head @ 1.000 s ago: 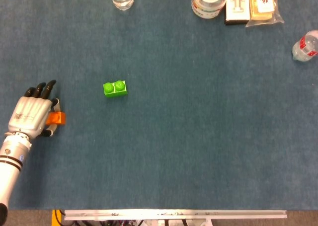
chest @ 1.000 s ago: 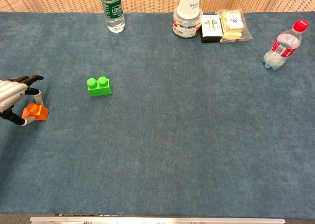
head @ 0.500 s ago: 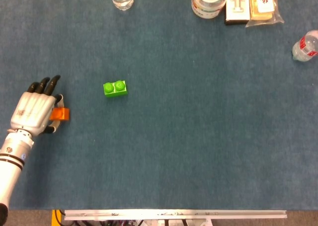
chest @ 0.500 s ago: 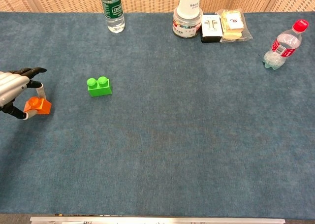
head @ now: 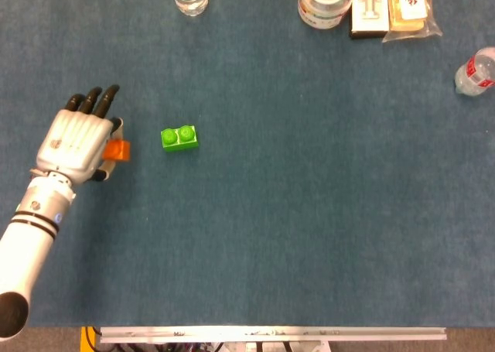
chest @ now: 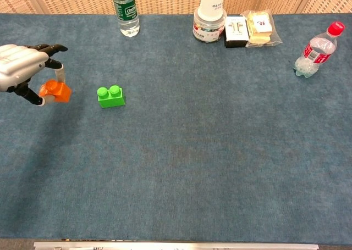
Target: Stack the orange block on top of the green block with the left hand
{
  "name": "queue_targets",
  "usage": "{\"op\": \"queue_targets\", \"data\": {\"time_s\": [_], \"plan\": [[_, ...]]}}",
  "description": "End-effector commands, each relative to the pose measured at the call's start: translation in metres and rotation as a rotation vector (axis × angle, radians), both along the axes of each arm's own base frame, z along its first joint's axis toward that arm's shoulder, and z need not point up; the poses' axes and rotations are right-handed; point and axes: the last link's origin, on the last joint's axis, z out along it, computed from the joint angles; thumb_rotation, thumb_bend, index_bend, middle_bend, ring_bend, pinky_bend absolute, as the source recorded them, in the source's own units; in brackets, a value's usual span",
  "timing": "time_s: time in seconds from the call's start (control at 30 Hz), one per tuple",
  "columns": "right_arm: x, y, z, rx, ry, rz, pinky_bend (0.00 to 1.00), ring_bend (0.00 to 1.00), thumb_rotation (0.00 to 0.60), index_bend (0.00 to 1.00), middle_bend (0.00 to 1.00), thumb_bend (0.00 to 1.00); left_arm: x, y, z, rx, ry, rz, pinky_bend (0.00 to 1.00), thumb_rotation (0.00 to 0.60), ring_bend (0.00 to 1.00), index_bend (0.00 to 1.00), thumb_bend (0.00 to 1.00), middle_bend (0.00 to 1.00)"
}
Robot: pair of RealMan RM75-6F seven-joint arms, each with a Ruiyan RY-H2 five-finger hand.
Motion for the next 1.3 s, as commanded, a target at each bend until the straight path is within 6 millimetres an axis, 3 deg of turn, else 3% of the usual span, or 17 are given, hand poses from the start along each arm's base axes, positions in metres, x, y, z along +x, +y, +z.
{"op": "queue_targets", "data": {"time_s": [0.03,0.73,1.3], "plan": [[0.0,0.0,0.001,-0.002,-0.002,0.0,0.31,0.1,0.6,0.29,0.22,0.08,0.024,0.01,0.002,-0.024,0.005,-0.006,0.11,0.6,0.0,0.54,0.33,0.0],[0.002,0.003,0.008,-0.02,-0.025,0.009,0.31,0.1,0.6,0.29,0.22,0.08,0.077,0.031,-0.034,-0.021,0.065,0.082,0.11,0.6,0.0,0.53,0.33,0.0],[0.003,0.004,0.012,-0.023,-0.039,0.013,0.31,0.1,0.6,0.29,0.22,0.08,0.09,0.035,-0.056,0.018,0.028,0.157,0.11,0.6,0.0,0.54,0.33,0.0]]}}
